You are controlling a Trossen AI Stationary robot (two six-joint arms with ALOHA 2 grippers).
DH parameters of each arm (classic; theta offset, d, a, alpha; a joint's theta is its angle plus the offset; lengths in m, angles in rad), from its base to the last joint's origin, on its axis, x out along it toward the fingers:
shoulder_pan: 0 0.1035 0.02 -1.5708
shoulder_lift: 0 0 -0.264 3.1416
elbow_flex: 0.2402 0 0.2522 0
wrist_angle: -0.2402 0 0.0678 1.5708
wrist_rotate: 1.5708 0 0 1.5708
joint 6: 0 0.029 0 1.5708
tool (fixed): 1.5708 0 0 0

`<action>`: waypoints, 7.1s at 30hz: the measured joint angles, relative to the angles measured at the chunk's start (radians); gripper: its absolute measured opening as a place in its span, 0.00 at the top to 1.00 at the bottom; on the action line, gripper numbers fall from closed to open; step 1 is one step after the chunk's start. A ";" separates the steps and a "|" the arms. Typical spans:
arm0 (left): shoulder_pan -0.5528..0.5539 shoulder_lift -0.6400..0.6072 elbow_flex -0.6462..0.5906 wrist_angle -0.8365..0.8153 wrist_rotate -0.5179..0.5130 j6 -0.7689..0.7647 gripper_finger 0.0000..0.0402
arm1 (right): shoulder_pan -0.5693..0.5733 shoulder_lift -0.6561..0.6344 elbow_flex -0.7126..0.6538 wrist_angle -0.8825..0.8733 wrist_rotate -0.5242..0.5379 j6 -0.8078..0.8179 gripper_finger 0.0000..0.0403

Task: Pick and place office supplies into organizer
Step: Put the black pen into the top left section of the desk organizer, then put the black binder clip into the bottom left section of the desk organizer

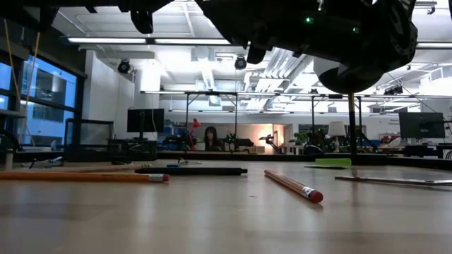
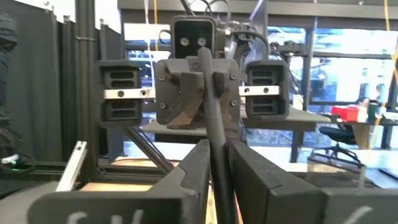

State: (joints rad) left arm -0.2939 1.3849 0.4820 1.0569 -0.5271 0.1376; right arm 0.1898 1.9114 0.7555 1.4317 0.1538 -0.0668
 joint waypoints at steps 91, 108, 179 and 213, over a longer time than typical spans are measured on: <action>0.871 -0.548 0.080 -1.637 -0.350 -0.533 0.72 | -0.033 0.000 0.000 -0.497 0.087 0.025 0.79; 0.870 -0.538 -0.060 -1.125 0.346 -0.196 0.57 | -0.218 0.000 0.020 -0.477 0.083 0.156 0.79; 0.875 0.373 0.332 -1.149 0.545 -0.015 0.59 | -0.397 0.000 -0.071 -0.405 -0.572 -0.096 0.74; 0.877 -0.058 0.326 -1.828 -0.004 -0.241 0.63 | -0.397 0.000 -0.071 -0.441 -0.572 -0.070 0.74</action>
State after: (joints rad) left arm 0.5827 1.3267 0.8083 -0.7715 -0.5314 -0.1031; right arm -0.2073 1.9118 0.6846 0.9905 -0.4183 -0.1368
